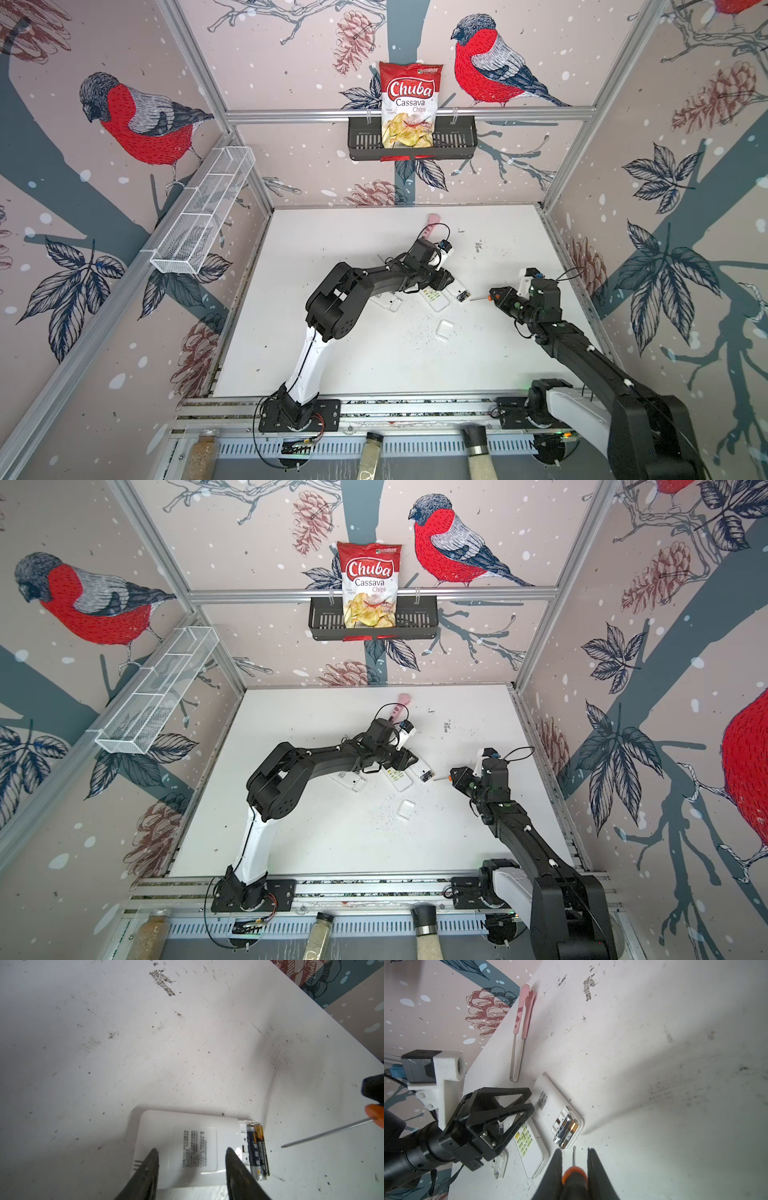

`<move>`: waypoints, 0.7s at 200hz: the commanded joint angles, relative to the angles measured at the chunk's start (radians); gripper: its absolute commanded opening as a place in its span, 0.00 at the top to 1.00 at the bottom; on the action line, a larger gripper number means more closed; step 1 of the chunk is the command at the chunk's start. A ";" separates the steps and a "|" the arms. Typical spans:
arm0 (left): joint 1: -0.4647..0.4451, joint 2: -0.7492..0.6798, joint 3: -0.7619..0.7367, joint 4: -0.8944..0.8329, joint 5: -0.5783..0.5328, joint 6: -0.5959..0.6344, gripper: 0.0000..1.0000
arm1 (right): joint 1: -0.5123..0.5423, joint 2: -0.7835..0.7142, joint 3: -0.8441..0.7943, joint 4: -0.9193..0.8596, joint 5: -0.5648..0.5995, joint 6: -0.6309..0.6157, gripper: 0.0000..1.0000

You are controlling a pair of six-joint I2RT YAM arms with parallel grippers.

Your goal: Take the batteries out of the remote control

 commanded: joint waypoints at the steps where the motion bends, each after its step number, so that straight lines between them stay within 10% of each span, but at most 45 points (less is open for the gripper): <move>1: -0.006 0.004 0.011 -0.015 -0.012 0.015 0.48 | 0.005 -0.012 -0.004 0.022 -0.008 0.008 1.00; 140: -0.091 0.056 0.087 -0.175 -0.254 0.109 0.43 | 0.027 0.006 -0.014 0.096 0.017 0.038 1.00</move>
